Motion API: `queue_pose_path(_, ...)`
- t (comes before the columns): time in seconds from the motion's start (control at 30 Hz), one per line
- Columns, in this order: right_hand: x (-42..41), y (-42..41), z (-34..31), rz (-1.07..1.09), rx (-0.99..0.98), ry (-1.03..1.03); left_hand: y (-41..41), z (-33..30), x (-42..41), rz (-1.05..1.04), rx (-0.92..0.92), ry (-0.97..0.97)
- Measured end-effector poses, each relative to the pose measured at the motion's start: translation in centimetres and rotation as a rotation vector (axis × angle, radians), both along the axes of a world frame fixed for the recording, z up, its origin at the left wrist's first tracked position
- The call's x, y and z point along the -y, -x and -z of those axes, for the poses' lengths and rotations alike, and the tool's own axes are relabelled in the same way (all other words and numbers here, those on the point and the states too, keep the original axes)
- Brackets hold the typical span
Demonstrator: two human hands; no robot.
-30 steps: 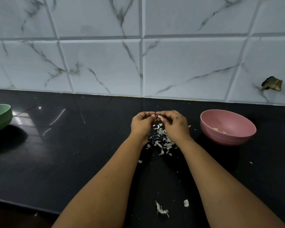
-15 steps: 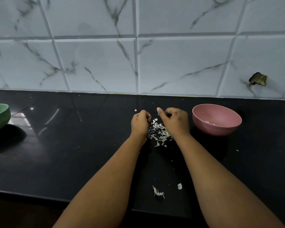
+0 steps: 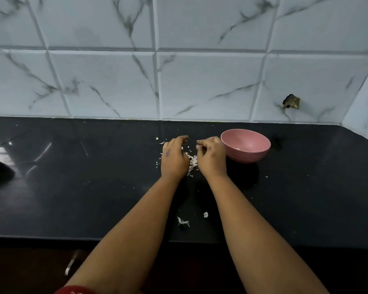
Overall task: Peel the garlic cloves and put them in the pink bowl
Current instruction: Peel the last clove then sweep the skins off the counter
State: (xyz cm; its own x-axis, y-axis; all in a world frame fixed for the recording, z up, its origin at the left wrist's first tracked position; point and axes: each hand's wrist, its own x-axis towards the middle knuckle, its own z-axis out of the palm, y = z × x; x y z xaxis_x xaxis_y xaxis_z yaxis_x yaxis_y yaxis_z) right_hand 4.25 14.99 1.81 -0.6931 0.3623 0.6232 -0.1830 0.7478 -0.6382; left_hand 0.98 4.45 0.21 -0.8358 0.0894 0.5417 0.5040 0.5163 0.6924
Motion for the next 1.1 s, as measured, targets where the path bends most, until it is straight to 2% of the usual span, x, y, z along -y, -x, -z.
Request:
queue_pose_path(0.1,-2.2,-0.5,-1.8,0.053,-0.078,0.027,-0.5,-0.2,1.0,-0.040,0.042,-0.091)
queue_pose_path(0.17,-4.4,-0.9,-3.5,0.146,-0.049,0.052,-0.6,-0.2,2.2,-0.092,0.081,-0.182)
queue_pose_path(0.3,-7.7,-1.2,-5.5,0.273,0.207,0.129,-0.4,-0.2,3.7,-0.118,0.149,-0.324)
queue_pose_path(0.43,-7.6,-0.9,-5.5,0.237,0.369,-0.011,-0.3,-0.3,3.6,-0.157,0.159,-0.349)
queue_pose_path(0.6,-5.9,-0.7,-4.9,0.120,0.190,-0.130,-0.1,-0.4,4.1,-0.215,0.168,-0.320)
queue_pose_path(0.67,-4.2,-1.5,-4.6,0.008,0.206,-0.096,0.0,-0.3,4.4,-0.205,0.175,-0.299)
queue_pose_path(0.73,-2.4,-3.2,-4.0,-0.084,0.326,-0.102,0.1,-0.2,4.6,-0.198,0.178,-0.283)
queue_pose_path(0.83,0.5,-6.6,-2.8,-0.113,0.539,-0.256,0.2,-0.1,4.7,-0.195,0.174,-0.315)
queue_pose_path(0.97,4.3,-11.1,-0.2,-0.177,0.963,-0.316,-0.5,-0.2,4.7,-0.192,0.204,-0.416)
queue_pose_path(1.03,5.6,-12.5,1.3,-0.140,1.034,-0.404,-0.9,-0.3,5.0,-0.199,0.209,-0.445)
queue_pose_path(1.1,6.3,-12.4,2.4,-0.094,0.999,-0.463,-1.0,-0.3,5.4,-0.213,0.210,-0.467)
